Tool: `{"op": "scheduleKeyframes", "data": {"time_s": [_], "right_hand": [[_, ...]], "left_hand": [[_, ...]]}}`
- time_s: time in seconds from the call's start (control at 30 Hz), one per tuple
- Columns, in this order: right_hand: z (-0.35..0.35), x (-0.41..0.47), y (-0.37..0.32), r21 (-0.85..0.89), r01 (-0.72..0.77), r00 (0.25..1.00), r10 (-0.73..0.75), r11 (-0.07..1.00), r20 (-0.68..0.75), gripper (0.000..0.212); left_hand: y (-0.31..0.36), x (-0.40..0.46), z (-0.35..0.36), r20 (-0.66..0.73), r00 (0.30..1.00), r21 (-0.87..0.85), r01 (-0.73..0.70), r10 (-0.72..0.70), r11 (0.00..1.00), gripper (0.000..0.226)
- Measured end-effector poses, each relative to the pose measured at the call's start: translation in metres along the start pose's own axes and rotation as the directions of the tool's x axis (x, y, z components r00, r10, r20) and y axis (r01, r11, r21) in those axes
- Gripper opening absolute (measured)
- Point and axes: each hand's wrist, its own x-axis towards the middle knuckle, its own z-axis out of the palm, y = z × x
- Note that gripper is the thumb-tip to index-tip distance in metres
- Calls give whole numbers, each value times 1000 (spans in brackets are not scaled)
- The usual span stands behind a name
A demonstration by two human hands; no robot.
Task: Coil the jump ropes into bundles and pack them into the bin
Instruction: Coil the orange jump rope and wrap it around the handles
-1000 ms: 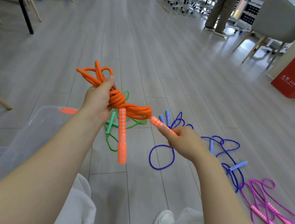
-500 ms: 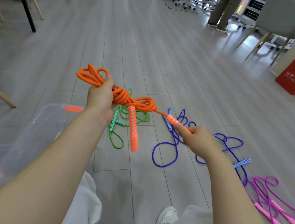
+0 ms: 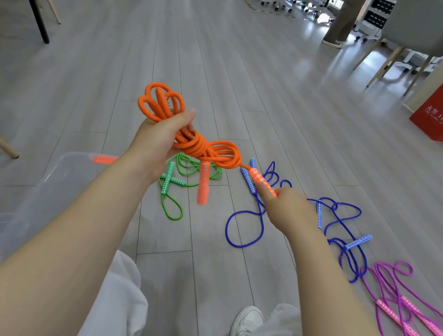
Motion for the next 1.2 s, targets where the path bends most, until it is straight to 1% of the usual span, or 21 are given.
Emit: {"op": "scheduleKeyframes", "data": {"time_s": [0.07, 0.13, 0.17, 0.2, 0.23, 0.27, 0.3, 0.33, 0.37, 0.47, 0.5, 0.6, 0.67, 0.73, 0.8, 0.83, 0.9, 0.97, 1.03, 1.13, 1.2], "right_hand": [[1, 2, -2, 76, -81, 997, 82, 994, -6, 73], [0, -2, -1, 139, -121, 992, 116, 983, 46, 76], [3, -1, -2, 132, -122, 990, 112, 984, 80, 72], [4, -1, -3, 154, -156, 985, 142, 976, 97, 57], [5, -2, -3, 214, -182, 982, 164, 960, 97, 53], [6, -1, -4, 246, -171, 984, 152, 954, 94, 68], [8, 0, -4, 242, -160, 986, 142, 957, 90, 79], [10, 1, -4, 195, -149, 986, 132, 969, 97, 82], [12, 1, -5, 151, -128, 989, 114, 980, 99, 79], [13, 2, -8, 126, -177, 982, 166, 976, 90, 57], [13, 3, -9, 159, -177, 982, 165, 971, 88, 61], [10, 4, -11, 195, -89, 996, 84, 977, 36, 96], [9, 8, -10, 198, -76, 997, 72, 977, 26, 101], [12, 6, -7, 245, -82, 997, 80, 966, 15, 93], [7, 4, -6, 225, -107, 994, 113, 969, -13, 55], [5, 3, -4, 184, -96, 994, 103, 978, -26, 50], [1, 3, -7, 278, -124, 992, 121, 953, 27, 64], [3, 1, -16, 301, -123, 983, 73, 946, 170, 65], [5, 2, -23, 252, -81, 972, 21, 964, 234, 64], [6, 3, -30, 139, -7, 983, -18, 990, 183, 52], [0, -2, -37, 221, 64, 988, -93, 973, 121, 39]], "left_hand": [[-3, -8, 14, -49, 996, 5, -71, 71, 997, 26], [-11, -22, 28, -71, 986, 70, -147, 152, 987, 30], [-14, -29, 35, -53, 981, 110, -179, 186, 978, 32], [-17, -36, 39, -25, 976, 149, -211, 217, 966, 34], [-18, -41, 43, 3, 970, 179, -238, 242, 954, 35], [-18, -45, 45, 17, 965, 198, -260, 262, 945, 37], [-17, -47, 47, 17, 961, 202, -273, 275, 941, 36], [-16, -48, 48, 14, 960, 198, -275, 278, 941, 35], [-16, -49, 48, 11, 959, 197, -281, 284, 939, 33], [-17, -49, 45, 12, 941, 230, -331, 337, 915, 31], [-15, -48, 43, 8, 934, 235, -350, 358, 907, 30], [-4, -48, 39, -45, 921, 198, -372, 388, 907, 30], [0, -47, 37, -56, 908, 199, -397, 415, 896, 31], [1, -46, 35, -36, 899, 220, -419, 436, 881, 31], [3, -41, 31, -42, 906, 192, -407, 422, 893, 31], [7, -36, 27, -67, 916, 149, -383, 396, 912, 31], [13, -24, 19, -97, 942, 74, -316, 322, 946, 31], [14, -14, 11, -87, 962, 64, -254, 259, 965, 32], [12, -8, 8, -73, 976, 61, -200, 204, 978, 42], [7, -5, 11, -45, 991, 20, -122, 123, 992, 51], [3, -3, 14, -18, 998, 11, -64, 64, 998, 46]]}}
